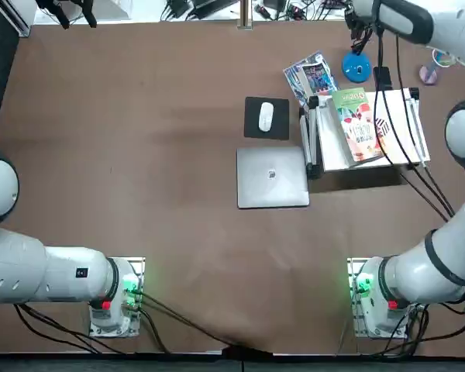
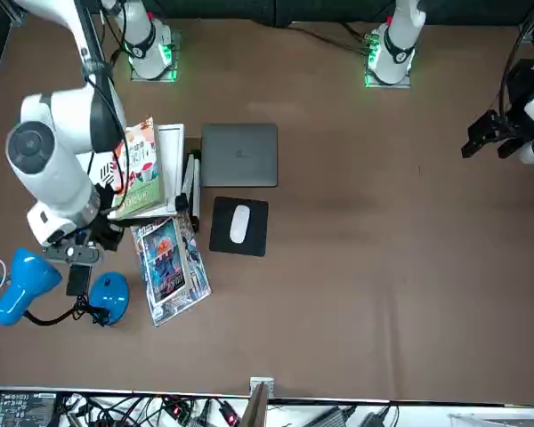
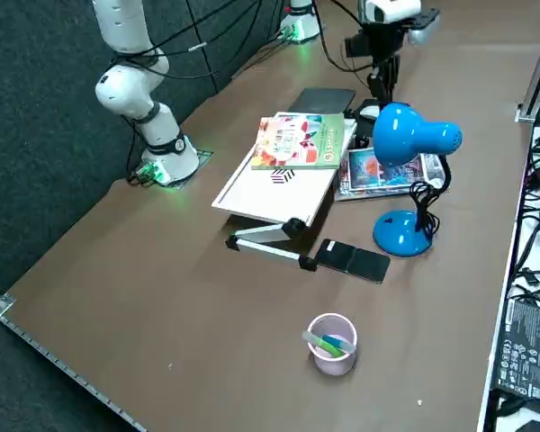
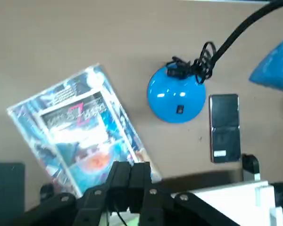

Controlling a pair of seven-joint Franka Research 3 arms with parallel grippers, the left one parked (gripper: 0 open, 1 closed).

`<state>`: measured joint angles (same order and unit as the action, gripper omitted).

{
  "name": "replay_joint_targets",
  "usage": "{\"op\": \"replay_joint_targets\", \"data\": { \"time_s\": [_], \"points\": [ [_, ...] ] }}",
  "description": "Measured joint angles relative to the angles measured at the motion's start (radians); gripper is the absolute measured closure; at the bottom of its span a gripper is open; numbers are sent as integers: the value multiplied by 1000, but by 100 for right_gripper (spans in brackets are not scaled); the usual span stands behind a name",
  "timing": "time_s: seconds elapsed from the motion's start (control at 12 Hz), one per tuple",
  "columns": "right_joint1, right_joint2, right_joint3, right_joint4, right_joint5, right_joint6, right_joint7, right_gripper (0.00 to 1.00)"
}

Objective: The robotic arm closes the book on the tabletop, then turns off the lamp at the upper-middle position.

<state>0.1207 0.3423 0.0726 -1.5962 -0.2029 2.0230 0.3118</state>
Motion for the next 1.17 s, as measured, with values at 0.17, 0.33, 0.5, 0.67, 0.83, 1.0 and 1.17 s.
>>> {"op": "replay_joint_targets", "data": {
  "time_s": [0.17, 0.33, 0.5, 0.67, 0.83, 1.0, 1.17],
  "points": [
    [-3, -38, 0, 0, 57, -59, -53, 99],
    [-7, -74, -5, 0, 97, -114, -100, 99],
    [-18, -101, -9, 0, 110, -160, -137, 99],
    [-31, -119, -11, 0, 119, -195, -171, 99],
    [-58, -144, -14, 0, 161, -238, -224, 99],
    [-79, -163, -16, 0, 172, -268, -256, 98],
    [-93, -182, -17, 0, 177, -292, -270, 98]
  ]
}}
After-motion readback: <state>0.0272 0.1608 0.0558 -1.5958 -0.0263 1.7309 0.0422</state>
